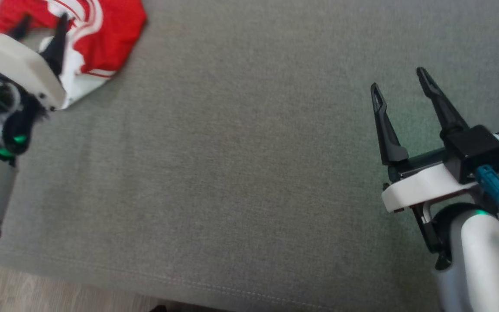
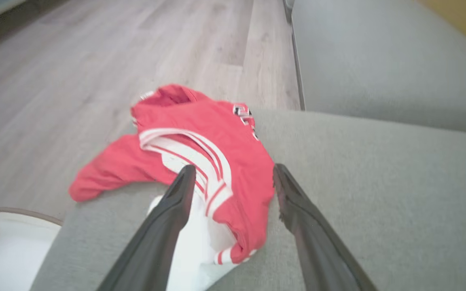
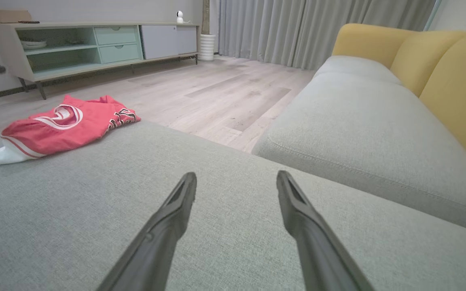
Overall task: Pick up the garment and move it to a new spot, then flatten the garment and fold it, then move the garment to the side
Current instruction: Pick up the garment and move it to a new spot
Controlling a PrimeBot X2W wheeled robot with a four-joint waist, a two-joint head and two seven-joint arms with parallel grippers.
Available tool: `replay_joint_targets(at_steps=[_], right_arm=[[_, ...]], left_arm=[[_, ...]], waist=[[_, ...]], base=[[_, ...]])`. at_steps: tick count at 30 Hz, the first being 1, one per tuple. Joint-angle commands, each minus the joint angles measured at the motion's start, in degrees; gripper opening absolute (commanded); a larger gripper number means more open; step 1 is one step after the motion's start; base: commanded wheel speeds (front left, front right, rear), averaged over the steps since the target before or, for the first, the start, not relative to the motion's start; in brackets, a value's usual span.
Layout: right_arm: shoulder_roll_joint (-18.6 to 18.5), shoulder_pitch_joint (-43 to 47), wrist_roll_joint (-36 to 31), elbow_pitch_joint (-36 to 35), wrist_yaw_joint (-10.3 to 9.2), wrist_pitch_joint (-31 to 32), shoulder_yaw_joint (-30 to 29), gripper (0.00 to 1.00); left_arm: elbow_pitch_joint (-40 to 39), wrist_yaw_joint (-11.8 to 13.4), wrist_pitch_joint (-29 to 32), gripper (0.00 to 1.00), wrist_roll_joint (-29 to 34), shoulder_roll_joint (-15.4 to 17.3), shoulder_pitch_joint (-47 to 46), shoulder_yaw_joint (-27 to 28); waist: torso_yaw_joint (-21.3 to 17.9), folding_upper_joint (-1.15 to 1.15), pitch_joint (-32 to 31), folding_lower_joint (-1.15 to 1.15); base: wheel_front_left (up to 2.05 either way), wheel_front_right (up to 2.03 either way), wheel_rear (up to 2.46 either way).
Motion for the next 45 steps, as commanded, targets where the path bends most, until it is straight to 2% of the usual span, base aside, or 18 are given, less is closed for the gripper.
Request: replay_joint_targets(at_steps=[1,10,16,17,18,19,20,28,32,39,45], right_arm=[[-0.1,-1.6,-0.6,-2.5,0.39,0.4,1.4,1.0],[-0.3,-2.0,-1.1,-3.2,0.39,0.6,1.4,1.0],[-0.8,-2.1,-1.2,-3.7,0.39,0.7,0.9,1.0],[-0.9,-2.1,-1.1,-3.8,0.39,0.7,0.8,1.0],[-0.9,-2.0,-1.1,-3.8,0.39,0.7,0.7,1.0],[-0.9,-2.0,-1.1,-3.8,0.39,0.7,0.6,1.0],[-0.8,-1.9,-1.1,-3.8,0.39,0.6,0.6,1.0],[-0.5,-1.6,0.0,-1.6,0.39,-1.2,-0.3,1.0],[-0.3,-0.9,1.2,0.5,0.39,-2.7,-0.5,1.0],[-0.1,1.7,5.1,4.8,0.39,-6.0,-1.9,1.0],[-0.1,4.5,8.5,8.3,0.39,-8.6,-2.9,1.0]], left_arm=[[0.4,-0.7,1.0,1.0,-0.2,2.7,-2.3,1.9],[7.9,-0.8,3.1,1.0,-1.3,1.4,-2.5,1.0],[11.7,-2.0,4.2,0.98,-2.1,1.3,-2.8,0.8],[12.2,-2.1,3.5,0.7,-2.1,1.3,-2.9,0.9],[12.6,-2.0,2.4,0.45,-1.8,1.4,-3.2,1.1],[13.2,-1.9,1.4,0.31,-1.4,1.5,-3.3,1.2],[13.8,-2.0,0.6,0.02,-1.0,1.5,-3.4,1.1],[16.0,-1.3,-9.1,0.0,4.3,4.3,-6.5,0.8],[16.2,-1.5,-11.8,0.0,6.4,5.8,-8.3,0.3],[13.6,-3.5,-11.3,0.0,9.9,8.3,-11.6,-2.3],[9.0,-5.1,-9.5,0.0,12.2,8.5,-14.7,-5.1]], waist=[[-1.2,0.0,3.2,-0.02],[-2.3,0.0,6.1,-0.02],[-3.3,0.0,6.9,-0.02],[-3.4,0.0,7.0,-0.02],[-3.6,0.0,7.0,-0.02],[-3.7,0.0,6.9,-0.02],[-3.8,0.0,6.8,-0.02],[-4.4,0.0,3.1,-0.02],[-4.8,0.0,-0.5,-0.02],[-6.1,0.0,-8.9,-0.02],[-8.7,0.0,-16.0,-0.02]], base=[[0.0,0.0,0.0],[0.0,0.0,0.0],[0.0,0.0,0.0],[0.0,0.0,0.0],[0.0,0.0,0.0],[0.0,0.0,0.0],[0.0,0.0,0.0],[0.0,0.0,0.0],[0.0,0.0,0.0],[0.0,0.0,0.0],[0.0,0.0,0.0]])
